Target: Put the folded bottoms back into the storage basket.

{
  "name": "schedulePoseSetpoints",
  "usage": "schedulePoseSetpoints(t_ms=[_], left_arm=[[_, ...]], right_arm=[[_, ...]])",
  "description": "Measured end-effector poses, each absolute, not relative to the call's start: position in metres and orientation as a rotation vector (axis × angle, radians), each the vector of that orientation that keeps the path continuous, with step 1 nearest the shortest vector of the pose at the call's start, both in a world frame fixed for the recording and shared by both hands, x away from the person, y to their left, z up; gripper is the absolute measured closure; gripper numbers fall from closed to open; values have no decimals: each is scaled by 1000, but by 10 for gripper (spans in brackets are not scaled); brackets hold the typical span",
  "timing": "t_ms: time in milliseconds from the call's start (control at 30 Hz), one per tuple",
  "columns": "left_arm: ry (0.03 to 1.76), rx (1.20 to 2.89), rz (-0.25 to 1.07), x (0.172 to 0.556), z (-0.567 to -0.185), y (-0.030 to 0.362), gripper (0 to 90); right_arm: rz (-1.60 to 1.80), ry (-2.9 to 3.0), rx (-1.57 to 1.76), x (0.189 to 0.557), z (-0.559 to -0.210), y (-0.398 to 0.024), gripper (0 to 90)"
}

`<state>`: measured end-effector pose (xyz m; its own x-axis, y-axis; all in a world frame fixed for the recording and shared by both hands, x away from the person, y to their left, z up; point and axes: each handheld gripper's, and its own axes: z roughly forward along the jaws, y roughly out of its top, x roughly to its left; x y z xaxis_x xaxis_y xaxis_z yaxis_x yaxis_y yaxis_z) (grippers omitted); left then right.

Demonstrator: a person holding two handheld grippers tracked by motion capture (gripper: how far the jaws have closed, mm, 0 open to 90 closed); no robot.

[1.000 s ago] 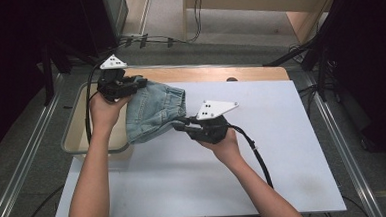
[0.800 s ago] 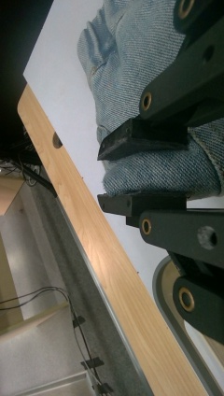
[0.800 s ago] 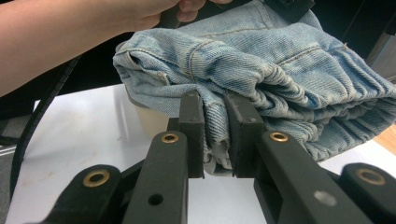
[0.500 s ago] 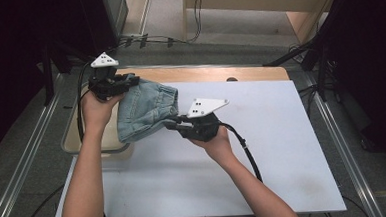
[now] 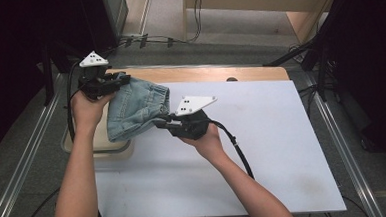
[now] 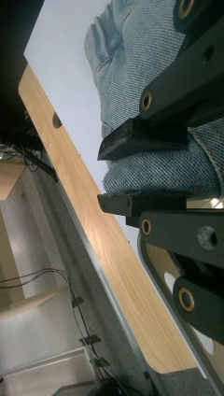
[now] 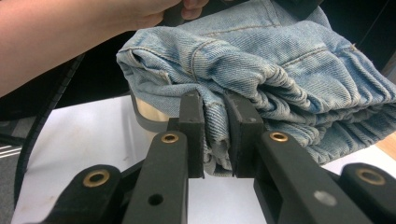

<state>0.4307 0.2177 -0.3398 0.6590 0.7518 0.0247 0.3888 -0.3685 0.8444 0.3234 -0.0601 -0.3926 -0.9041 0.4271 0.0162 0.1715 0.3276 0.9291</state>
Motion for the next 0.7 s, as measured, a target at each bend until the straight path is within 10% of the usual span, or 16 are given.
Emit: schedulePoseSetpoints(t_ms=[700], left_arm=[[929, 1967, 560, 429, -341, 243, 735]], right_arm=[[1582, 2407, 521, 329, -388, -27, 772]])
